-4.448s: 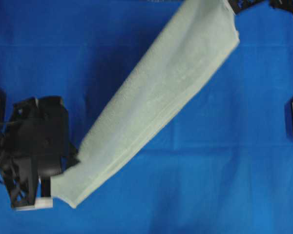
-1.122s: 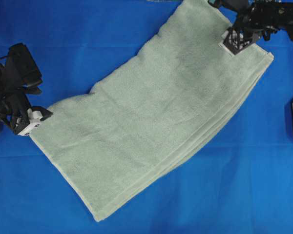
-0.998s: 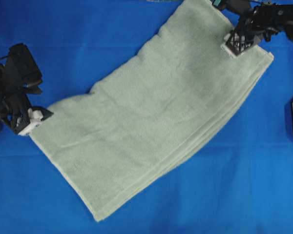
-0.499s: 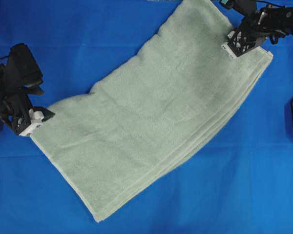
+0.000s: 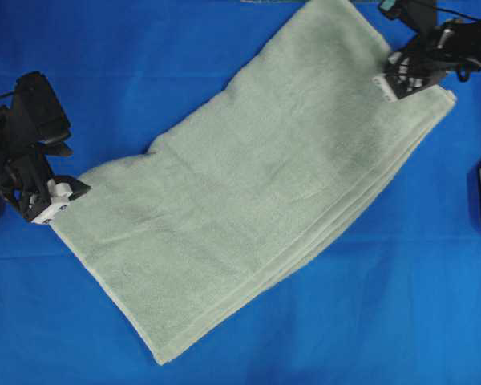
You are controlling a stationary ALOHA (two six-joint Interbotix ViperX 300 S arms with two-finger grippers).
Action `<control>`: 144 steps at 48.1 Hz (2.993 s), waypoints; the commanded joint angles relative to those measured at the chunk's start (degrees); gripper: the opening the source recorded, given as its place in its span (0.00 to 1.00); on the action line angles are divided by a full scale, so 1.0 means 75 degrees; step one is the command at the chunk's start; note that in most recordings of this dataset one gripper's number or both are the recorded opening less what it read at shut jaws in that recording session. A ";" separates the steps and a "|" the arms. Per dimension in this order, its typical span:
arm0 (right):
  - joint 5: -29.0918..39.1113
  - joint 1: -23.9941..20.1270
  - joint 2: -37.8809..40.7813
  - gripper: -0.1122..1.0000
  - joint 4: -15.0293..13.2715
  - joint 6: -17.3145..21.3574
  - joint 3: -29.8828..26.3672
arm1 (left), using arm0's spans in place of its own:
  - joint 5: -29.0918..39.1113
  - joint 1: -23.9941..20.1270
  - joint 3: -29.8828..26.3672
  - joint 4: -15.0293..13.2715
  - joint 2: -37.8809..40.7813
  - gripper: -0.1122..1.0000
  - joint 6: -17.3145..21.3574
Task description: Fold a bath towel.
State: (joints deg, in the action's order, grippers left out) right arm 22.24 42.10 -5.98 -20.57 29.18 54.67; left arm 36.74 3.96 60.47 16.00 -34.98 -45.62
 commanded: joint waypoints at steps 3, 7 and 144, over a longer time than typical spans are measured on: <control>0.0539 0.0070 -0.0949 0.26 0.0141 0.0012 0.0094 | -0.0047 -0.0012 -0.0141 0.0023 -0.0047 0.86 0.0012; 0.0738 0.0070 -0.1395 0.26 0.0188 0.0012 0.0141 | -0.0047 -0.0012 -0.0141 0.0023 -0.0059 0.86 0.0023; 0.1957 -0.5402 0.0363 0.68 0.0117 0.2695 -0.2965 | -0.1465 0.1699 -0.0574 0.0117 -0.0082 0.86 0.3668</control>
State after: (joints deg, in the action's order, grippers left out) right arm 37.27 1.41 -1.93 -19.42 49.31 32.96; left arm 27.69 13.10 58.18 16.17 -35.24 -23.73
